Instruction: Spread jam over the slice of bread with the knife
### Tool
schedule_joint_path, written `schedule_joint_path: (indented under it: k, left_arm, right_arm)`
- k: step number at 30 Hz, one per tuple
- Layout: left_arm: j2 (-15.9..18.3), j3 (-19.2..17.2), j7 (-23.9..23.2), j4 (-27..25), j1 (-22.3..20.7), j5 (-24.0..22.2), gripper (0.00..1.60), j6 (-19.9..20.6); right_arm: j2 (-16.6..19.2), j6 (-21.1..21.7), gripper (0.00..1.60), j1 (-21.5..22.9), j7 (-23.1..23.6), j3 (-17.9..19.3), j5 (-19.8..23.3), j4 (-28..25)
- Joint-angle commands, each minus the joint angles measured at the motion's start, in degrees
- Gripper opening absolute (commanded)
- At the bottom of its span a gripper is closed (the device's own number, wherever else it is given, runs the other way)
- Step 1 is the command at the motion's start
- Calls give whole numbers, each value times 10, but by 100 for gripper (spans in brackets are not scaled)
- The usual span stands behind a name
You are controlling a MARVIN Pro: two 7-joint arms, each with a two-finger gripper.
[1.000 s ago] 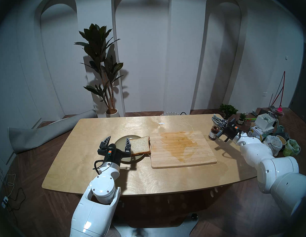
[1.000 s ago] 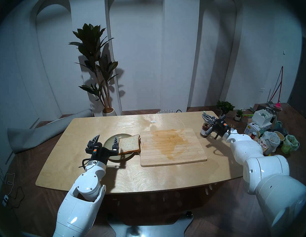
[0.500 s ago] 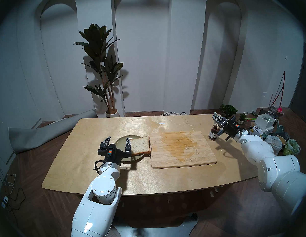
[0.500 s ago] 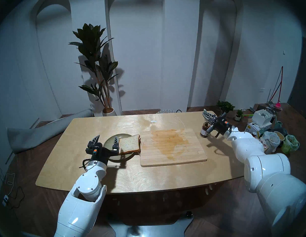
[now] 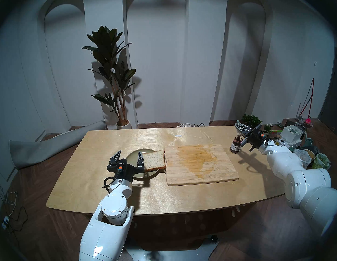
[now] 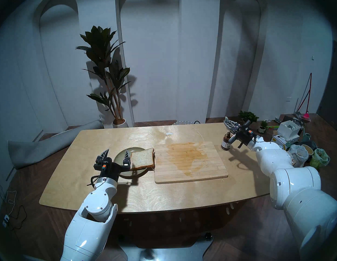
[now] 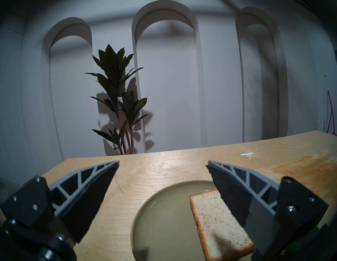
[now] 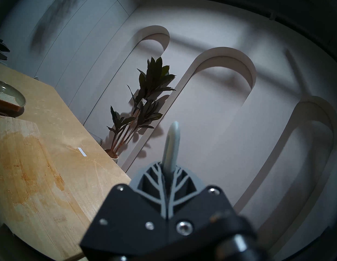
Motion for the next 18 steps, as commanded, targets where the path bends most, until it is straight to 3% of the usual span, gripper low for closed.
schedule_joint_path:
  k: [1,18]
  left_arm:
    - [2,-1,-2,-9,-5,-1,160,-10]
    - [2,-4,-3,-7,-5,-7,160,-19]
  right_arm:
    - [-1,-1,0,12,17,2,6,-15]
    - [-2,-1,0,-6,40,7,26,-55]
